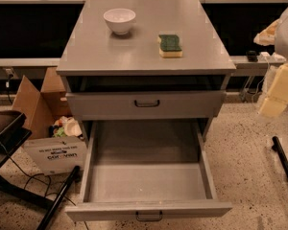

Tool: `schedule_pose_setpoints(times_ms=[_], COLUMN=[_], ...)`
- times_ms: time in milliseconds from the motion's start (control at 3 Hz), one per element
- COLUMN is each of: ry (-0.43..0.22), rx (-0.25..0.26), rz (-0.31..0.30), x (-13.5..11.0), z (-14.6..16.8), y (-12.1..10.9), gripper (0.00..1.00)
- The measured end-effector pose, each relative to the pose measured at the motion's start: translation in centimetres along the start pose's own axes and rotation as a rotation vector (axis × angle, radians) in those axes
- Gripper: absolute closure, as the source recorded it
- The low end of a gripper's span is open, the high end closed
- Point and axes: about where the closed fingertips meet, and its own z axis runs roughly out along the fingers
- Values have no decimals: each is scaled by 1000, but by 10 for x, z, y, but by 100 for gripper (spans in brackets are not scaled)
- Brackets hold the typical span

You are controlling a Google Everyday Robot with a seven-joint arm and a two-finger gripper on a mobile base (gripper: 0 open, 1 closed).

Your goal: Place sponge into middle drawer

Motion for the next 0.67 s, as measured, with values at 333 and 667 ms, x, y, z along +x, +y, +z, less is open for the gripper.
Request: schedule_pose_setpoints(times_ms=[333, 667], ry=[-6, -73], rx=[8, 53], rz=[-3, 24], x=[-1, 0], z=[-1, 12], y=[-1, -38], gripper=[0, 0])
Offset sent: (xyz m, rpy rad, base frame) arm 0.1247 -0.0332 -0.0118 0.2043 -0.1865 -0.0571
